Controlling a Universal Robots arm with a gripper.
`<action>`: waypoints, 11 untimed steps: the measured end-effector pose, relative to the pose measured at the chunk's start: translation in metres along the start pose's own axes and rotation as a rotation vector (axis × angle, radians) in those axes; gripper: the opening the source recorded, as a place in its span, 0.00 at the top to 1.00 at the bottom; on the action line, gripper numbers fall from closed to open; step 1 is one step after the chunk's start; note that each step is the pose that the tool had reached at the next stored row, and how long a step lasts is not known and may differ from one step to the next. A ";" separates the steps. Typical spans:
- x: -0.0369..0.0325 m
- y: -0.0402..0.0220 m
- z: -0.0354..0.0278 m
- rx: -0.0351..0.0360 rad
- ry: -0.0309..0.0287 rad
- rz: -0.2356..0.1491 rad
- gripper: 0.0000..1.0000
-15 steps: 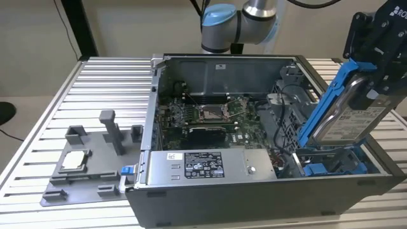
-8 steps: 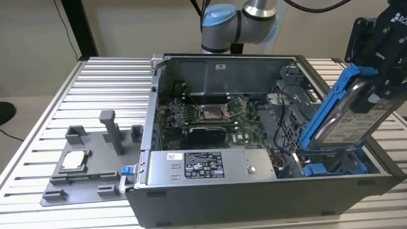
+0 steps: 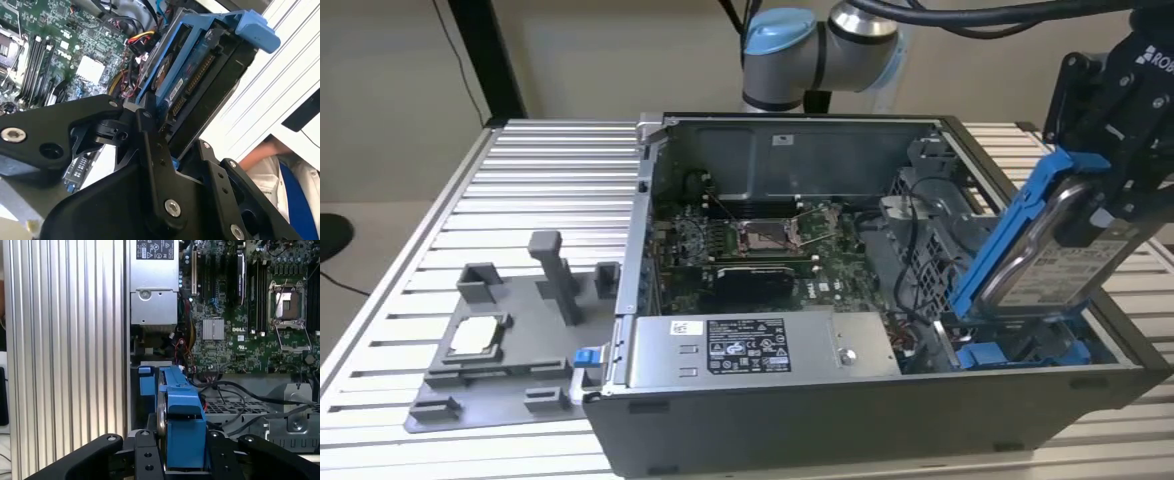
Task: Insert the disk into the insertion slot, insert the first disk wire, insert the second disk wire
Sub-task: 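Insert the disk into the insertion slot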
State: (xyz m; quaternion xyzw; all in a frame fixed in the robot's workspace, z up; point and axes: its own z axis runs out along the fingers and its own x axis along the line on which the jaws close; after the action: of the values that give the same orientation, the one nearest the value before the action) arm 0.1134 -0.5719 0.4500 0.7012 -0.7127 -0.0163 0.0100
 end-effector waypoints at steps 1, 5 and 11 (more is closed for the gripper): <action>0.0000 -0.0006 0.0007 0.0000 -0.0016 0.000 1.00; 0.0006 -0.0012 0.0028 -0.0004 -0.0281 -0.001 1.00; 0.0059 -0.0029 0.0047 -0.0008 -0.0316 -0.001 1.00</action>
State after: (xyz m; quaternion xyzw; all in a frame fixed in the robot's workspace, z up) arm 0.1161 -0.5777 0.4451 0.7012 -0.7124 -0.0277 -0.0010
